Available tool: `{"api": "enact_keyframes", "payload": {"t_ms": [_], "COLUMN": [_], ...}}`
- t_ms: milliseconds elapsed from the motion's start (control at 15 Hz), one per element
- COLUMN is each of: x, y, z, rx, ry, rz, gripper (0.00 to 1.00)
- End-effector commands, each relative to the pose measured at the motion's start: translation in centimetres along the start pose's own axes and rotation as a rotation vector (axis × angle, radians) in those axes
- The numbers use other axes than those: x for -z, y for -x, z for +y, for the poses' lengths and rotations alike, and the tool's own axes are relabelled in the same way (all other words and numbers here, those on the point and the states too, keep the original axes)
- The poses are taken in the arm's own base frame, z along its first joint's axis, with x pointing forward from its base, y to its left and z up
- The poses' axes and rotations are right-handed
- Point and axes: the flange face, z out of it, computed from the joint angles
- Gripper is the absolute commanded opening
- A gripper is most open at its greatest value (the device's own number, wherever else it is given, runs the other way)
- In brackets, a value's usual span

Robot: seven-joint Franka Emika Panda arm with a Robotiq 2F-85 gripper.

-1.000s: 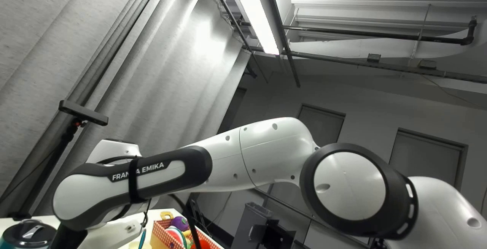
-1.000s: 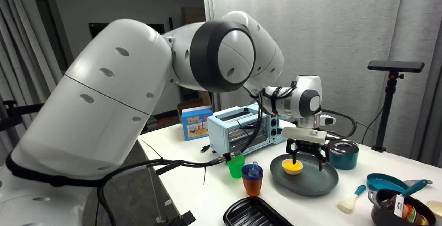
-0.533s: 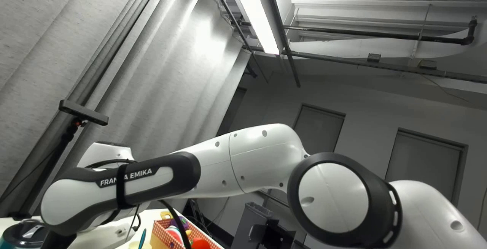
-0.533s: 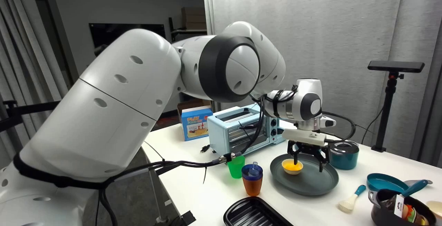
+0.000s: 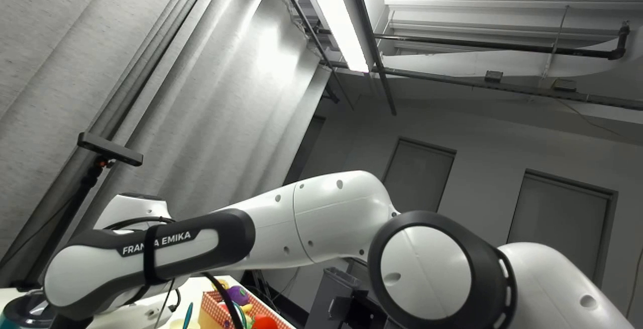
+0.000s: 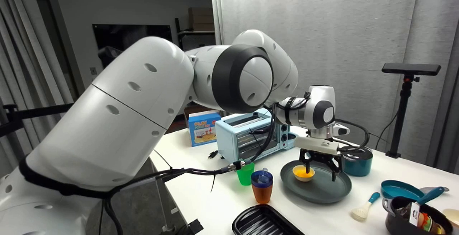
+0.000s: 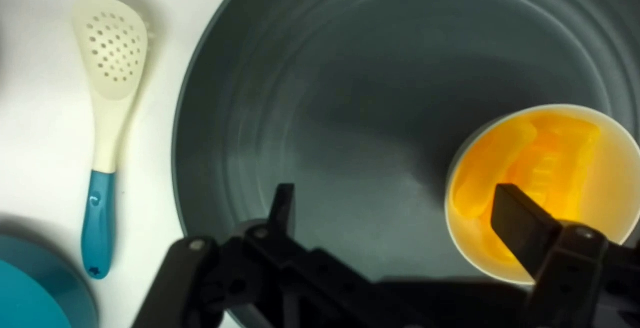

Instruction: Pour the fries out of the white bowl and onto the grey plate

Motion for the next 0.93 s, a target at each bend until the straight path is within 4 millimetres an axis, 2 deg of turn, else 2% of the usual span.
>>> {"api": "enact_keyframes", "payload": {"t_ms": [0,67,133,200,400,733,800,867], "x": [-0.2,-0.2,-0.2,-0.2,0.0,0.5,0.5,0.6], "y": [-1.0,-1.0,-1.1,-1.2,-1.4,-1.8,-1.8,-1.8], "z": [-0.1,-0.3,-0.4,-0.5,-0.9,-1.7,-1.8,-1.9], "rx": [-0.021,-0.017,-0.016,-0.014,-0.011,-0.004,-0.003,0.000], "ry": [0.002,-0.002,-0.004,-0.005,-0.009,-0.022,-0.024,-0.027], "rz": [0.006,0.006,0.007,0.008,0.011,0.020,0.021,0.021], "gripper": [0.94,0.86,0.73,0.73,0.45,0.07,0.01,0.00]}}
